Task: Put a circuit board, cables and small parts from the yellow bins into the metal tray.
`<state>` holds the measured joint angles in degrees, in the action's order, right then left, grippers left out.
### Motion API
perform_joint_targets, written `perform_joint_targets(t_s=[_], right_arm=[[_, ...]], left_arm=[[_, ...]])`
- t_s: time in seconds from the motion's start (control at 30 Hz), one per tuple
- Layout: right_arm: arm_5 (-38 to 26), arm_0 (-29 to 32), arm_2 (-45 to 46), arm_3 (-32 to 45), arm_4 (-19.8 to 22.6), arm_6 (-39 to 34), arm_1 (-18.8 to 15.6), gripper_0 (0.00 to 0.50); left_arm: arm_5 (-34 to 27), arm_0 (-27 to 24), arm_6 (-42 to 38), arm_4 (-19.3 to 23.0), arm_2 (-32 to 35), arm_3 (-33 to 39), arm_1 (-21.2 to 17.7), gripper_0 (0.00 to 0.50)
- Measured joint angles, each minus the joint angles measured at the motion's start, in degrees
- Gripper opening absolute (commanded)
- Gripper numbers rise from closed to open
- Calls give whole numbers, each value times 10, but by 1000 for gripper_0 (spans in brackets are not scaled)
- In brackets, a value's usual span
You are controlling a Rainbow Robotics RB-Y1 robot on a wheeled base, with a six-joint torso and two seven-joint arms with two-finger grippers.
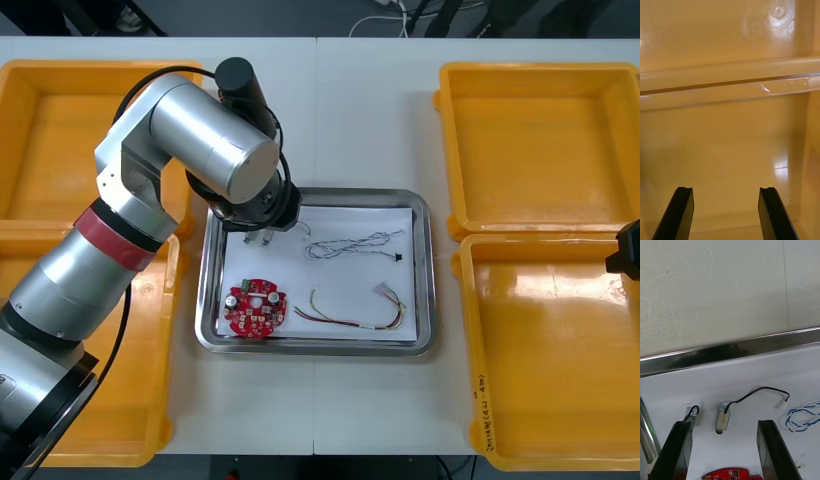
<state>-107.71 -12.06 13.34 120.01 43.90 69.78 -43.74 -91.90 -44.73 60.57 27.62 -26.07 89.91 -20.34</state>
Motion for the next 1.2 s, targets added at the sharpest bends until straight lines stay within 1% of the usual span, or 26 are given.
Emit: perform_joint_targets(t_s=[0.1, 0.2, 0.4, 0.57, 0.7, 0.9, 1.2], right_arm=[[11, 1, 0, -2, 4, 0, 0, 500], [18, 1, 0, -7, 7, 0, 2, 500], [46, 8, 0, -11, 8, 1, 4, 500], [66, 25, 0, -14, 9, 3, 6, 500], [79, 38, 0, -15, 9, 8, 6, 500], [88, 49, 0, -16, 9, 9, 6, 500], [88, 49, 0, -17, 9, 10, 7, 500]], left_arm=[[-6, 0, -1, 7, 2, 10, -4, 500], [-33, 0, -1, 18, 15, 31, -7, 500], [-85, 0, -1, 37, 58, 73, -14, 500], [-130, 0, -1, 74, 102, 101, -32, 500], [-171, 0, -1, 91, 142, 118, -50, 500], [-176, 0, 0, 104, 193, 128, -75, 500], [-176, 0, 0, 123, 248, 128, -105, 500]])
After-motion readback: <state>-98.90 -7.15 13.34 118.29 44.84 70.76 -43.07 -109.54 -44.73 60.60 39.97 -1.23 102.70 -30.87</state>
